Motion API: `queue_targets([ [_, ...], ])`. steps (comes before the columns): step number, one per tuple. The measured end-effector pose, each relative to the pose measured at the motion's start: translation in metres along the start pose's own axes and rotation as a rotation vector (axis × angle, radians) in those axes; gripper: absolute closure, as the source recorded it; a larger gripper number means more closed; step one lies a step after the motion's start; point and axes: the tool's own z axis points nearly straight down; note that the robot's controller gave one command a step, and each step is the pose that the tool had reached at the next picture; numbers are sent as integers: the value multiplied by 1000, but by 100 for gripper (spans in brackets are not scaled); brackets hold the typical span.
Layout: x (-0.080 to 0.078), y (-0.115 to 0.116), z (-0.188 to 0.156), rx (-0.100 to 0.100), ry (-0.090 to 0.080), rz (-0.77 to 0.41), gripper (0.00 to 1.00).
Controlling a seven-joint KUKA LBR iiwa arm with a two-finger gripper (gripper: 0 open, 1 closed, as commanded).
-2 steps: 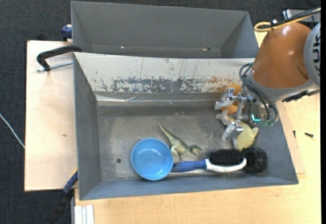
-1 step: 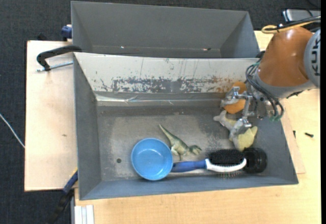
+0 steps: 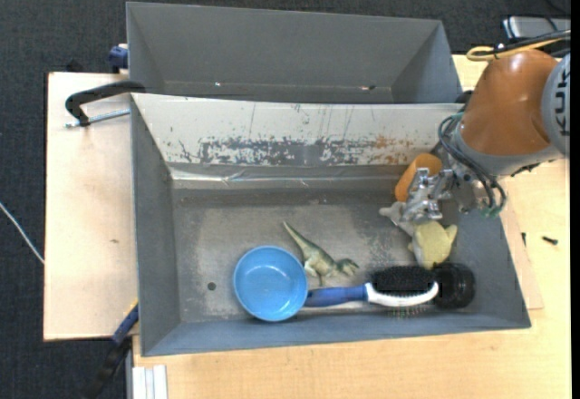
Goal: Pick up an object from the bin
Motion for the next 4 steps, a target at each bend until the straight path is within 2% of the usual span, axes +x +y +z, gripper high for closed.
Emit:
queue_targets([
  [1,-5,0,5,1,-3,-22,100],
  [2,-5,8,-4,1,-4,-36,100],
  [3,-5,8,-4,1,-3,-36,0],
  [4,0,5,7,-10,-2,165,0],
])
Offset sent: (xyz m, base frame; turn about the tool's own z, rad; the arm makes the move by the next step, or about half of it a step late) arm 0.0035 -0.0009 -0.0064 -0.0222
